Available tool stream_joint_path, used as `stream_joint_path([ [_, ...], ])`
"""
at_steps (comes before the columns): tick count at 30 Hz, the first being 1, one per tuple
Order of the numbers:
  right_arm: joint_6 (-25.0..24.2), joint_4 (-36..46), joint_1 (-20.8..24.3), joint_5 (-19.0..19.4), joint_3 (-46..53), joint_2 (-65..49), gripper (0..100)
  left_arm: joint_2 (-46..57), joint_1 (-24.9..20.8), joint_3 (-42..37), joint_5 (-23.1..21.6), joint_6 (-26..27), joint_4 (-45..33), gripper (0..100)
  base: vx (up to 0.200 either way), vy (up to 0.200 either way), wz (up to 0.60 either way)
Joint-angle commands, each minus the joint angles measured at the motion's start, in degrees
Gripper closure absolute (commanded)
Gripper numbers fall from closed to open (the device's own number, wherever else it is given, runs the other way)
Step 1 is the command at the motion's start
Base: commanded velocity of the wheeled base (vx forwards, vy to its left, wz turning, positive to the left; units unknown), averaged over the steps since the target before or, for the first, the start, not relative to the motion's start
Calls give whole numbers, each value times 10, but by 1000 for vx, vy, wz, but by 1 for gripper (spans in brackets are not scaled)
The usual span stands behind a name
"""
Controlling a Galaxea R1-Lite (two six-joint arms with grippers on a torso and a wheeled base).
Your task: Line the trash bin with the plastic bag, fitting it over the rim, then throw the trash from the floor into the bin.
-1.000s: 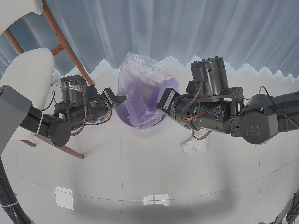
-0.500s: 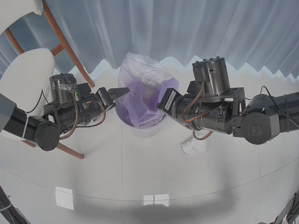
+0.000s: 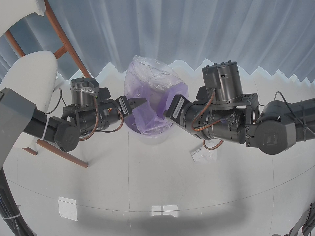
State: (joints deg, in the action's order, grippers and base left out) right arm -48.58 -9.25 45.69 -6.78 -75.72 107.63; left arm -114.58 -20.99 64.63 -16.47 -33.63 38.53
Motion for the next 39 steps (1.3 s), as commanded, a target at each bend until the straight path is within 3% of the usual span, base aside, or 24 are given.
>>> stream_joint_path([
  [1, 0, 0, -1, -1, 6, -8, 100, -35, -4, 11, 4, 1, 0, 100, 0, 0, 0],
  [10, 0, 0, -2, 0, 11, -13, 100, -28, 34, 11, 3, -42, -1, 100, 0, 0, 0],
  [13, 1, 0, -10, 0, 8, -14, 100, -4, 44, 11, 3, -110, 3, 100, 0, 0, 0],
  [16, 2, -2, -36, 1, 0, -18, 100, 60, 51, 8, 3, -222, 3, 100, 0, 0, 0],
  [19, 4, -23, -68, 4, -31, -13, 100, 110, 46, -17, 3, -275, 8, 100, 0, 0, 0],
  [27, 16, -74, -104, 31, -113, 21, 100, 136, -5, -45, 15, -296, 65, 100, 0, 0, 0],
  [30, 38, -125, -107, 31, -131, 49, 100, 131, -39, -89, 72, -300, 91, 100, 0, 0, 0],
  [35, 56, -165, -107, 32, -125, 68, 100, 116, -58, -175, 115, -302, 160, 100, 0, 0, 0],
  [37, 56, -171, -105, 33, -126, 72, 100, 109, -64, -203, 127, -305, 198, 100, 0, 0, 0],
  [39, 56, -197, -98, 35, -126, 82, 100, 74, -69, -248, 159, -313, 286, 100, 0, 0, 0],
])
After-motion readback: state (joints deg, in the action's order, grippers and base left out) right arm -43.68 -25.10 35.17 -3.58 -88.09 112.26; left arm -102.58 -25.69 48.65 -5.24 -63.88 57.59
